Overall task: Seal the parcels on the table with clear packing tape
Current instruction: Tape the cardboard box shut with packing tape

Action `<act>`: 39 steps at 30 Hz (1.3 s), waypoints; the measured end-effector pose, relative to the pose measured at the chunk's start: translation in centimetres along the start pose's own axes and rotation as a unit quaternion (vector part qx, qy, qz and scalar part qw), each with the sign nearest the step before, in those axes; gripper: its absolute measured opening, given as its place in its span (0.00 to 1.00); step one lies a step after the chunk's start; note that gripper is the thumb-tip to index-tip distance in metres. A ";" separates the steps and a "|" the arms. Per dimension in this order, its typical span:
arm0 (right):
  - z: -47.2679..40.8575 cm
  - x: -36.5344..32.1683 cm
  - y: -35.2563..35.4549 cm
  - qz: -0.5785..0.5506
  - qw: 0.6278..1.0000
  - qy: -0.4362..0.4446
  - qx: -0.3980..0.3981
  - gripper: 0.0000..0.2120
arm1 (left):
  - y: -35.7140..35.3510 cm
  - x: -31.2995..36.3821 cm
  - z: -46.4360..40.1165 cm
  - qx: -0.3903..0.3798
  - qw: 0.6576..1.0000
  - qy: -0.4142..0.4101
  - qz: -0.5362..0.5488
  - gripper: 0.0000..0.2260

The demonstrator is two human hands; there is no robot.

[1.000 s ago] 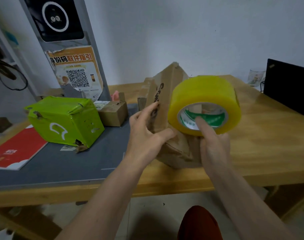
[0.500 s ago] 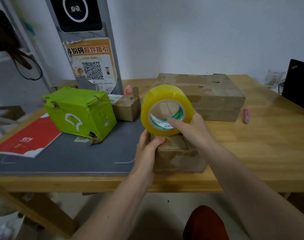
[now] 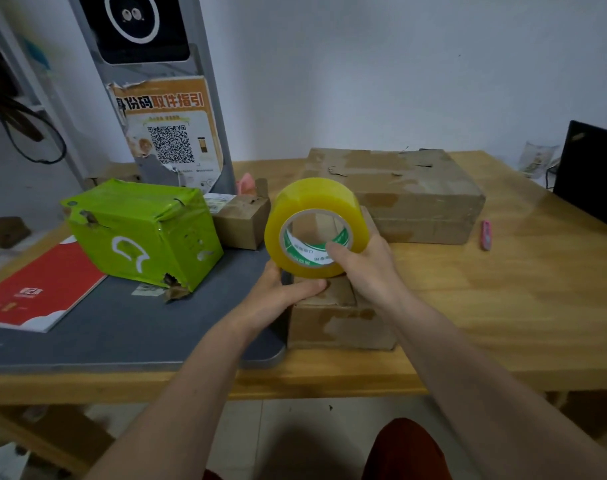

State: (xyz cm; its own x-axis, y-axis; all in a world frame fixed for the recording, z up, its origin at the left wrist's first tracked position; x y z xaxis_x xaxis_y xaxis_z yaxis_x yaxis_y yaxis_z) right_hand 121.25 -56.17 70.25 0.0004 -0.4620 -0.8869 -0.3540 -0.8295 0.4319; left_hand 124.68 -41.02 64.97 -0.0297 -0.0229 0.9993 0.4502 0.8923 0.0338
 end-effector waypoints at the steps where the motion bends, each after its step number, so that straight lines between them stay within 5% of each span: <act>1: 0.1 0.0 0.1 0.006 1.000 0.002 0.000 0.16 | 0.2 0.1 -0.3 -0.001 1.000 0.004 -0.016 0.43; 11: 0.1 -0.1 0.5 0.075 0.997 -0.010 -0.008 0.21 | 1.7 -1.7 -1.1 -0.010 0.991 0.047 -0.124 0.46; 16: -0.5 0.3 2.3 0.029 0.999 -0.035 0.006 0.10 | 1.2 -0.7 -0.2 -0.040 0.984 0.049 -0.169 0.30; 25: -1.0 1.6 5.5 0.044 0.998 -0.050 0.023 0.11 | 1.3 0.1 0.0 -0.042 0.979 0.034 -0.194 0.27; 30: 0.0 2.9 5.2 0.004 0.997 -0.063 0.032 0.27 | -0.1 3.5 -1.4 -0.039 0.941 -0.040 -0.335 0.35; 34: 0.4 2.5 4.9 0.007 1.000 -0.025 0.011 0.24 | -2.9 3.3 -2.0 -0.048 0.971 -0.061 -0.226 0.43; 39: -0.3 2.6 4.7 0.036 0.999 -0.039 0.010 0.20 | -2.8 1.9 -2.9 -0.036 0.977 -0.077 -0.195 0.38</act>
State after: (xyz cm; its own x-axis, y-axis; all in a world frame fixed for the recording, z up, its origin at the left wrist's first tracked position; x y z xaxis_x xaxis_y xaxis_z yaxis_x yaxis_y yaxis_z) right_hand 119.83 -61.37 70.01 -0.0989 -0.4943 -0.8636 -0.3681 -0.7881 0.4933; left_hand 125.96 -44.92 66.82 -0.3418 -0.2815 0.8966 0.4399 0.7952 0.4174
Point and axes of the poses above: each hand's wrist, its own z-axis away from the middle knuckle, its own y-axis out of the back of the hand, x = y × z, the point moved 8 cm from there along -z, towards the middle knuckle, and after that the axes turned 8 degrees about z, right-handed, at the moved point
